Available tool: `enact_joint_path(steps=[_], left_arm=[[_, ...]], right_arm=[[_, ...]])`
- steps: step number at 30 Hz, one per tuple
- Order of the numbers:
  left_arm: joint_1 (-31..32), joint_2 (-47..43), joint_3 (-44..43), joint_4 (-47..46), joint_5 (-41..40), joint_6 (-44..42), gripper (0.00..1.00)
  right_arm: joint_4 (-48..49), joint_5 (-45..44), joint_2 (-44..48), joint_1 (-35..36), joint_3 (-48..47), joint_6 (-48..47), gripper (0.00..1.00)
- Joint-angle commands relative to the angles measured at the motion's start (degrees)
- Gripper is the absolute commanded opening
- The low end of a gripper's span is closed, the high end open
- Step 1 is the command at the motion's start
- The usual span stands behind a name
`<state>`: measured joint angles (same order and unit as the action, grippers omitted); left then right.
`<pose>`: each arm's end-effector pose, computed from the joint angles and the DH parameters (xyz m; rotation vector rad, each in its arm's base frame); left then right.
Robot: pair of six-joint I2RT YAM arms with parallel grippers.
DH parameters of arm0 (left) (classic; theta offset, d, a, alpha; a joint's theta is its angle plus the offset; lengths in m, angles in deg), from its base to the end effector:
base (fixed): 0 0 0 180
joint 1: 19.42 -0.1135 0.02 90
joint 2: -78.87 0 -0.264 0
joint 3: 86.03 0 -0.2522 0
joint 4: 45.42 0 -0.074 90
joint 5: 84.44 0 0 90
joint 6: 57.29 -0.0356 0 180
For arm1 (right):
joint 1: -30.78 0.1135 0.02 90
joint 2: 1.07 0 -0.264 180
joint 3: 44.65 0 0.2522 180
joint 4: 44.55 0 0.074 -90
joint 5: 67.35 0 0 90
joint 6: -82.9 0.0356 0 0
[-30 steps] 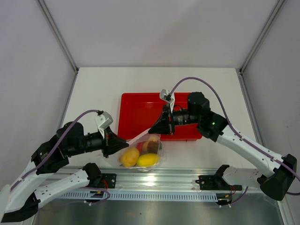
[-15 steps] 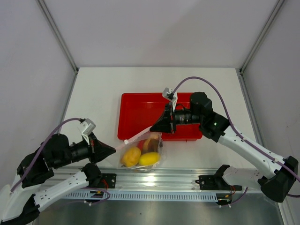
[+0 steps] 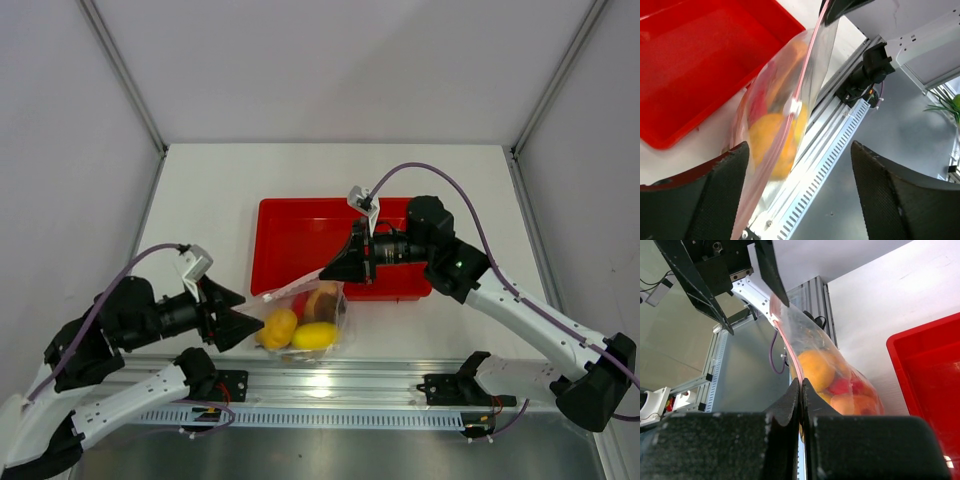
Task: Place the food in the zip-top bag and seal the zipper
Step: Zip the zipper food storage bag at the center of the board.
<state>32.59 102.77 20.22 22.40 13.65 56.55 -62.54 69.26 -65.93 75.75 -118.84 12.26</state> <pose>0.0239 -0.0387 0.3795 0.5909 1.9295 -1.0129 0.1614 0.1978 0.3786 -1.0527 1.6139 1.4855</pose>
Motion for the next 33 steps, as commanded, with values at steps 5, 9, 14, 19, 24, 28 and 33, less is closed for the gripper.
enact_joint_path(steps=[5,9,14,19,24,28,33], left_arm=[[0.2,7.8,-1.6,-10.6,3.2,-5.0,0.86],[0.2,9.3,-1.3,-11.4,2.8,-5.8,0.83],[0.2,10.4,-1.2,-11.1,3.1,-6.3,0.61],[0.2,9.9,-0.2,-11.1,3.5,-6.2,0.56],[0.1,10.4,0.0,-10.9,3.6,-6.3,0.49],[0.2,10.4,0.7,-10.2,2.7,-6.2,0.43],[0.2,10.4,1.4,-9.3,1.7,-5.6,0.2]], right_arm=[[3.5,1.8,0.9,-0.1,0.2,1.7,0.0],[3.5,2.0,1.1,-0.2,0.2,1.9,0.0],[3.5,2.1,1.1,-0.2,0.1,2.0,0.0],[3.5,2.3,1.0,-0.2,0.1,2.3,0.0],[3.5,2.3,1.1,-0.2,0.1,2.4,0.0],[5.7,2.5,1.2,-0.2,0.4,2.9,0.0],[7.3,2.8,1.3,-0.3,0.7,4.5,0.0]])
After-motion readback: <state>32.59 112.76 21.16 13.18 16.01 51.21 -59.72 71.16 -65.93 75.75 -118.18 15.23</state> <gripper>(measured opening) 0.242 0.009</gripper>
